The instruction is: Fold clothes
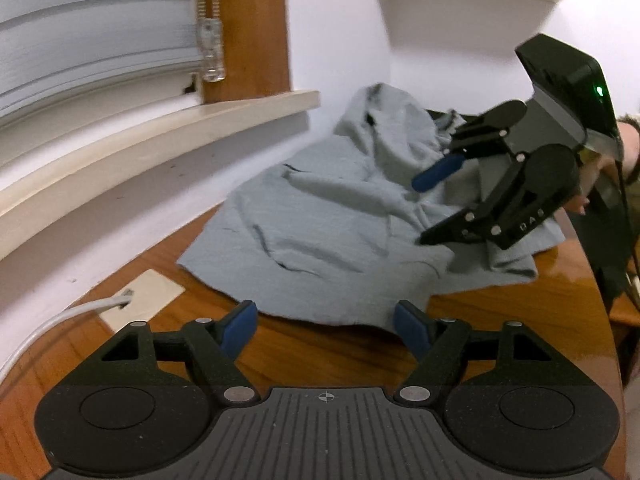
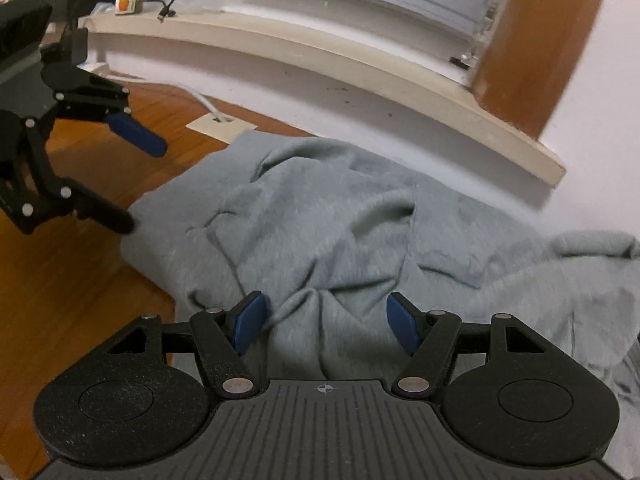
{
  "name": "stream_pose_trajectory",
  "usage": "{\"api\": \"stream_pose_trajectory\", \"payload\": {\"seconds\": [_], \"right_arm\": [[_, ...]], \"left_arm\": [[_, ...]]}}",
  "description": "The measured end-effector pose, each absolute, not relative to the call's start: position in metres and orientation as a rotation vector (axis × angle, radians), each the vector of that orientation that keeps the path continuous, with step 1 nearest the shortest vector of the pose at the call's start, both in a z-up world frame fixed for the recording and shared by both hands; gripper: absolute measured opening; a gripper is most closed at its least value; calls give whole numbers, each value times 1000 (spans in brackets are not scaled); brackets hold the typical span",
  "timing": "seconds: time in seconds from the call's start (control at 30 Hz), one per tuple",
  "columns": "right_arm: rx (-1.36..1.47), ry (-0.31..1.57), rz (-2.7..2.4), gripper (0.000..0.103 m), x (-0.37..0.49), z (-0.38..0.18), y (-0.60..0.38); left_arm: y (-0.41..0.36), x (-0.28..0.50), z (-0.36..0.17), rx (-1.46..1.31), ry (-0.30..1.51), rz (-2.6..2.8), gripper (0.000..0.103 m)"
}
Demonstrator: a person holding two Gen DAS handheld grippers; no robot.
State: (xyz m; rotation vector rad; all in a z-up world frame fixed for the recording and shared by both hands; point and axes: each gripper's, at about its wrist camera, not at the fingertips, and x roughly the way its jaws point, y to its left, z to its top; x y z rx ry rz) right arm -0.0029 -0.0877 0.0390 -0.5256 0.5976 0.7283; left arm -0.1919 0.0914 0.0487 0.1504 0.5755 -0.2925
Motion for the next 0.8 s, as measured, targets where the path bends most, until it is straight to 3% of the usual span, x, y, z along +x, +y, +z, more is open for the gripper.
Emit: {"api": "stream_pose_trajectory", "payload": {"seconds": [0.3,0.4,0.5,0.67,0.8], "right_arm": [[-449,551,741,67,-9,32,-99],[-414,528,737,67,-11,37,-107],[-390,502,719,67,-19,48,-125],[-373,471,663,67,-38,69,-170],[-374,488,605,68,-57,71,-208]], "left_arm": [[76,-184,48,143,558,-349,79],[75,-172,46,88,596,-368,75],[67,-161,44,100,631,-353,61],[60,-158,52,130,588,-329,15],[71,-159,71,87,508,-286,12]]}}
